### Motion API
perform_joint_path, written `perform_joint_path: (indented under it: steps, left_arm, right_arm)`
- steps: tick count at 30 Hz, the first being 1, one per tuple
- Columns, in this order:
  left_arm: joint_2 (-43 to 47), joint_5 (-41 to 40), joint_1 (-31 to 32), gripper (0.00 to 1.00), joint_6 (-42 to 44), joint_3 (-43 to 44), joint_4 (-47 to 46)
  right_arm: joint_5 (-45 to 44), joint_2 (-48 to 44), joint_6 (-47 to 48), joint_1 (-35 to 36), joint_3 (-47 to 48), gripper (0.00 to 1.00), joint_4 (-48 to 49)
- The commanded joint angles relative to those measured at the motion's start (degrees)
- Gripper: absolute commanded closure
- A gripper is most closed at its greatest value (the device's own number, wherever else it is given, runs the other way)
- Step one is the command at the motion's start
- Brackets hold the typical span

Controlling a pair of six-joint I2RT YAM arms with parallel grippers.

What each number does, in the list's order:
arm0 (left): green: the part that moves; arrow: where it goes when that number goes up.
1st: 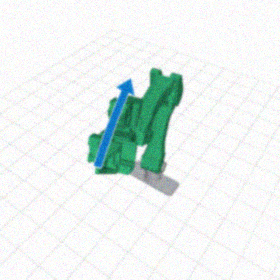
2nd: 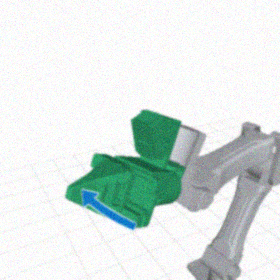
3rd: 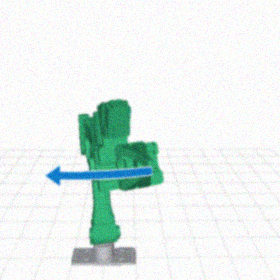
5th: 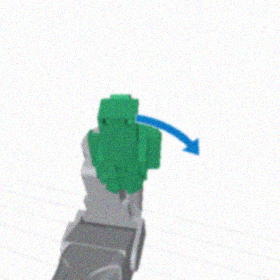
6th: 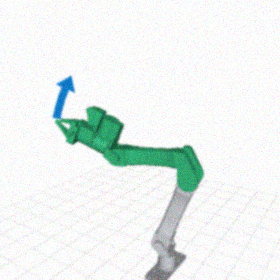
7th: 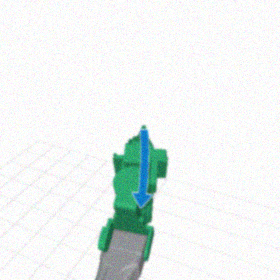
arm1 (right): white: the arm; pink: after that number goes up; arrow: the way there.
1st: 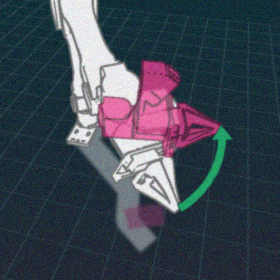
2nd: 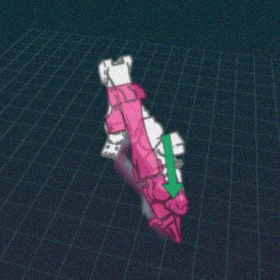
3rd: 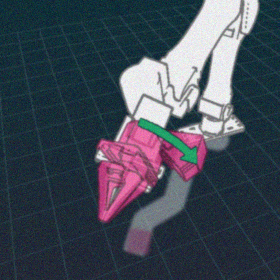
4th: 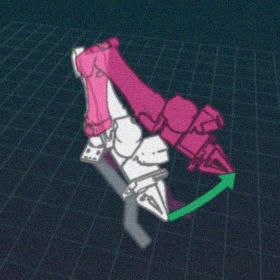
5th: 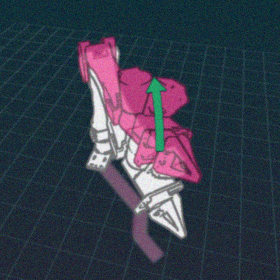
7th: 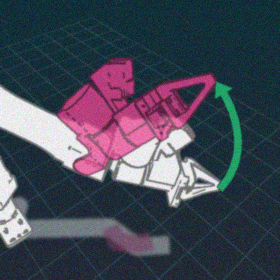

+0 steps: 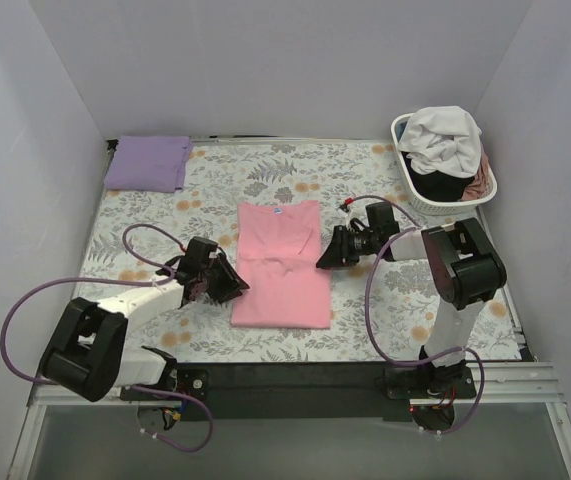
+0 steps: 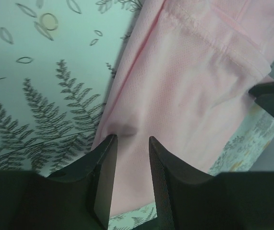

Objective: Fold and stack the t-shirts
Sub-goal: Fold the tshirt

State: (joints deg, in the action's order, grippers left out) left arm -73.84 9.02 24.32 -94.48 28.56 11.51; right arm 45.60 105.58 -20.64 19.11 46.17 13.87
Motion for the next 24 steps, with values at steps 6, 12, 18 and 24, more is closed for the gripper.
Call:
perform_joint_path:
  steps: [6,12,18,24]
  left_arm:
    - [-0.89,4.08,0.12,0.68,-1.94,1.94,-4.74]
    - [8.62,6.26,0.64,0.66,-1.68,0.63,-0.27]
    - [6.44,10.41,4.25,0.69,-2.99,-2.27,0.79]
    - [4.85,7.17,4.25,0.77,-5.45,-6.32,2.54]
  right_arm:
    - [4.05,0.87,-0.88,-3.03,6.57,0.65,2.74]
    - [6.50,-13.63,-5.53,0.47,-4.67,0.60,5.11]
    - [10.29,-16.38,-12.31,2.51,-18.98,0.56,14.86]
    - [7.57,-8.73,-11.17,1.02,-24.63,0.57,15.58]
